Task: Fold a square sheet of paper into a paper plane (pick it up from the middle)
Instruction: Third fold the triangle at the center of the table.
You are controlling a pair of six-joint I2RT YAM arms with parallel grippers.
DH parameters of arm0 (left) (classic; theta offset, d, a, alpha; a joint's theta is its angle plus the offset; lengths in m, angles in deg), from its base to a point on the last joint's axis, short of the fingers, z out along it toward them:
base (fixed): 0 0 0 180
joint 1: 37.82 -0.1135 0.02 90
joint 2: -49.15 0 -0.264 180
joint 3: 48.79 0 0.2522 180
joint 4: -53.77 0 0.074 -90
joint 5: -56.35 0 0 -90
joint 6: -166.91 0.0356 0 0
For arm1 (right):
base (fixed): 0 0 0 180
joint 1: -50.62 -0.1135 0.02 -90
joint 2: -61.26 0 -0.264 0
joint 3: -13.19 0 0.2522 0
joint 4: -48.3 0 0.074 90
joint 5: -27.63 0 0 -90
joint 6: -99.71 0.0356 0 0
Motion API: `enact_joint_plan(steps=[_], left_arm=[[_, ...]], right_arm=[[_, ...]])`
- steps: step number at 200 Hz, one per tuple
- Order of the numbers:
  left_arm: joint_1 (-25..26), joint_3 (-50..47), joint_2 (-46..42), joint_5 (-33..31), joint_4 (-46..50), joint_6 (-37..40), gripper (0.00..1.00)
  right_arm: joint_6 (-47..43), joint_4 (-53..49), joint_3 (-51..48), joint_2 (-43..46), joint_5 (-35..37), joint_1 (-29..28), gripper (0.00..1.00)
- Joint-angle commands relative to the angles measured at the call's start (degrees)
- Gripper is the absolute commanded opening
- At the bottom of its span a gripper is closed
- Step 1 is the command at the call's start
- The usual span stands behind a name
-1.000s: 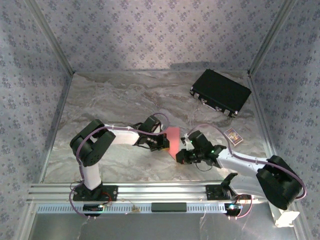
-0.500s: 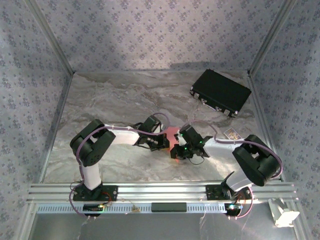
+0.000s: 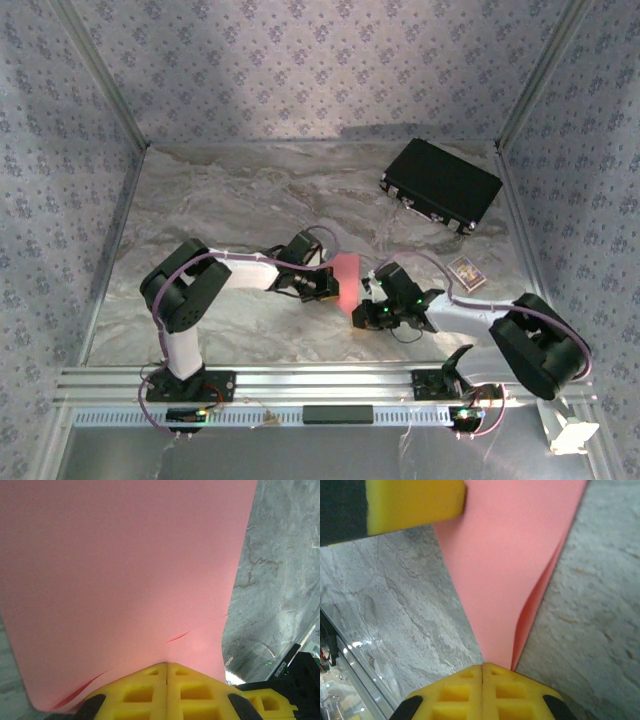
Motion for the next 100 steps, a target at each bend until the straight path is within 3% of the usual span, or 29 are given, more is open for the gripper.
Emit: enact_joint_plan(steps=[1, 49, 100], left_arm=[[-0.54, -1.74, 2.74, -3.4, 4.14, 0.67, 0.0], [-0.54, -1.64, 2.08, -3.45, 4.14, 0.63, 0.0], [-0.56, -1.66, 1.92, -3.46, 4.14, 0.61, 0.0]], right_arm=[[2.0, -5.45, -2.43, 2.4, 0.67, 0.19, 0.0], [1.21, -10.73, 4.98, 7.15, 1.22, 0.58, 0.0], [1.64, -5.05, 10.91, -4.39, 0.65, 1.36, 0.0]])
